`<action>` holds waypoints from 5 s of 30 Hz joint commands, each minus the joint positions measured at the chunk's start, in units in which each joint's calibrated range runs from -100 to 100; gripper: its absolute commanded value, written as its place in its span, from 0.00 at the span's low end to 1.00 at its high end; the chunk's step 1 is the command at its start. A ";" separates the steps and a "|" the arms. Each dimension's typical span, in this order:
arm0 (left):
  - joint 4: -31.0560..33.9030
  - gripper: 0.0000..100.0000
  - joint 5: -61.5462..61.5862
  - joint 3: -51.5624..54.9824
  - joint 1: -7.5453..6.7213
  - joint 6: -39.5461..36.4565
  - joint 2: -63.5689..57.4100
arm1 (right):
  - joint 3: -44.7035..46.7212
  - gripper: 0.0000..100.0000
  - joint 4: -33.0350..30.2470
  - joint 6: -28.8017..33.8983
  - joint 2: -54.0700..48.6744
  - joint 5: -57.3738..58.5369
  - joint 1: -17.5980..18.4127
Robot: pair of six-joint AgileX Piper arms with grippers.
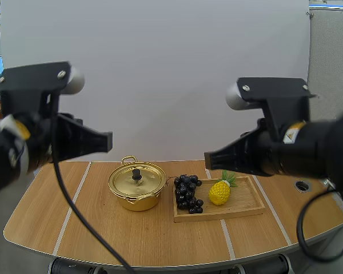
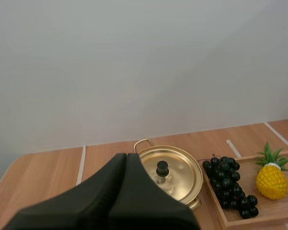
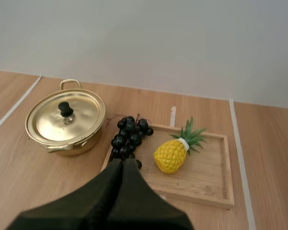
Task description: Open the pot, put the grape inside, and close it
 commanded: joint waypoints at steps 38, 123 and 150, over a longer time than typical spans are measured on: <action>0.21 1.00 10.15 -1.23 0.10 13.33 23.10 | -1.15 1.00 -6.68 3.43 21.21 6.98 -0.18; -6.99 0.00 0.51 -23.00 -3.08 30.24 82.53 | -1.15 1.00 -1.08 3.43 21.21 6.98 -0.18; 0.46 0.00 8.00 -65.29 -3.08 21.28 52.71 | -1.15 1.00 -1.08 3.43 21.21 6.98 -0.18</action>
